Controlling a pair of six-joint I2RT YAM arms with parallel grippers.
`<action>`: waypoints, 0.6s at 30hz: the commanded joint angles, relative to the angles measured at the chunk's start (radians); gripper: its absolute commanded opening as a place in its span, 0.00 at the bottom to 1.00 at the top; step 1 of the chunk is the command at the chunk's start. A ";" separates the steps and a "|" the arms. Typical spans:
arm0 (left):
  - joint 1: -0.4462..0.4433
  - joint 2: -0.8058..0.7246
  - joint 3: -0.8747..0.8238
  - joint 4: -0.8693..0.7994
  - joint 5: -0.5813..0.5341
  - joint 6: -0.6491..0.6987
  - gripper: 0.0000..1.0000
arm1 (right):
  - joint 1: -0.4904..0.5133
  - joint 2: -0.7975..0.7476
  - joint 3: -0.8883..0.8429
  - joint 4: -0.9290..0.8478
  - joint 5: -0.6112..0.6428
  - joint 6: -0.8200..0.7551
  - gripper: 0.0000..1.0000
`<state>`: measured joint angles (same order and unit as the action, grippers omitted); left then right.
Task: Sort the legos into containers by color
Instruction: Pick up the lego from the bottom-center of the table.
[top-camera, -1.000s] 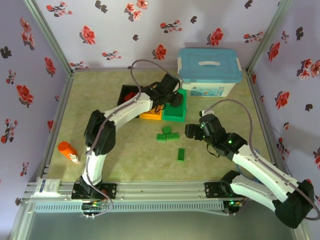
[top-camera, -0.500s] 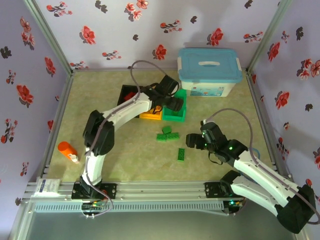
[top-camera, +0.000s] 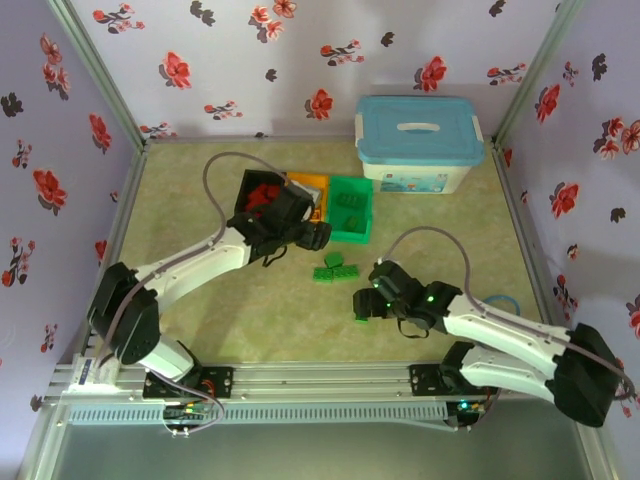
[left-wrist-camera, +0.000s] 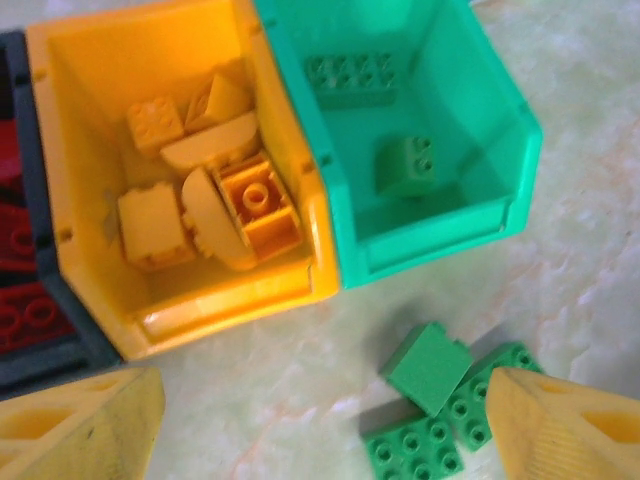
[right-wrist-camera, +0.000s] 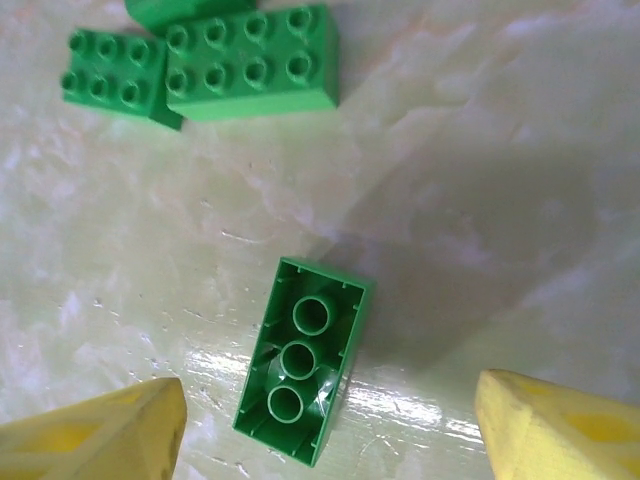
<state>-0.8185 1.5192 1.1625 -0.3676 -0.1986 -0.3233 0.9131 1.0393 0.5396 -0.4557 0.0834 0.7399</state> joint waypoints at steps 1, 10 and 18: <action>-0.001 -0.078 -0.071 0.033 -0.047 -0.041 0.84 | 0.031 0.064 -0.008 0.071 0.047 0.078 0.76; -0.001 -0.238 -0.294 0.060 -0.078 -0.118 0.84 | 0.068 0.273 0.034 0.129 0.042 0.095 0.71; 0.001 -0.318 -0.390 0.062 -0.099 -0.149 0.84 | 0.127 0.419 0.113 0.090 0.092 0.111 0.45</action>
<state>-0.8185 1.2335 0.7959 -0.3218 -0.2653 -0.4412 1.0111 1.4036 0.6346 -0.4534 0.2070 0.8288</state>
